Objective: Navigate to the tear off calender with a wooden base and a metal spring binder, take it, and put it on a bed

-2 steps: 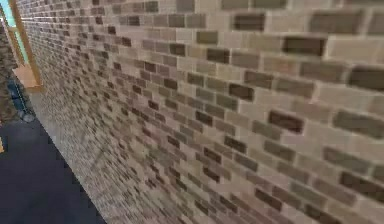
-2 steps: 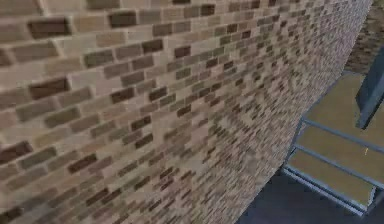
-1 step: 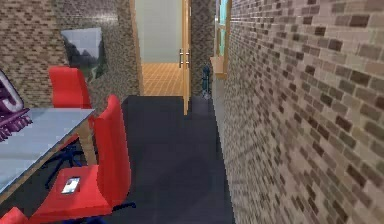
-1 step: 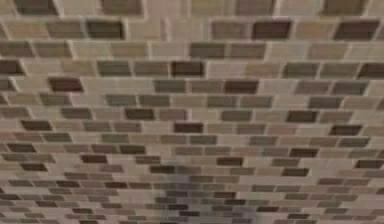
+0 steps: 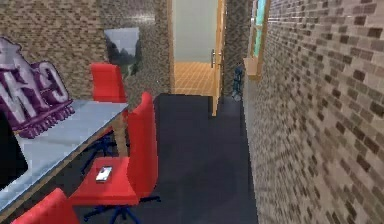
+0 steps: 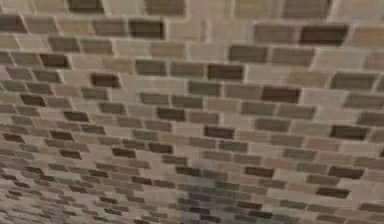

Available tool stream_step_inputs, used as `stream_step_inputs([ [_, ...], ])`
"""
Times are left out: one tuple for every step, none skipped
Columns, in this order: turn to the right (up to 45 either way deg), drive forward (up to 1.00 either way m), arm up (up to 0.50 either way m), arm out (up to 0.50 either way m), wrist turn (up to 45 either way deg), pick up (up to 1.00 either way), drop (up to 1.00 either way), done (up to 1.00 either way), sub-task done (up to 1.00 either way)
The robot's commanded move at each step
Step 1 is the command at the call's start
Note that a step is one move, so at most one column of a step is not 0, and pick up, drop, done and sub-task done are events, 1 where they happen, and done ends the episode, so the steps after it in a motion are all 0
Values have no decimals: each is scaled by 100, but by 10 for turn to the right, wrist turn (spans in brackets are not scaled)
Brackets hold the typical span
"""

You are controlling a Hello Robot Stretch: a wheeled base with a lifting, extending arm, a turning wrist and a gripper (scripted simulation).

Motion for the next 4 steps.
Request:
stream_step_inputs([
  [0, 60, 0, 0, 0, 0, 0, 0, 0],
  [60, 0, 0, 0, 0, 0, 0, 0, 0],
  [0, 75, 0, 0, 0, 0, 0, 0, 0],
  [-90, 0, 0, 0, 0, 0, 0, 0, 0],
])
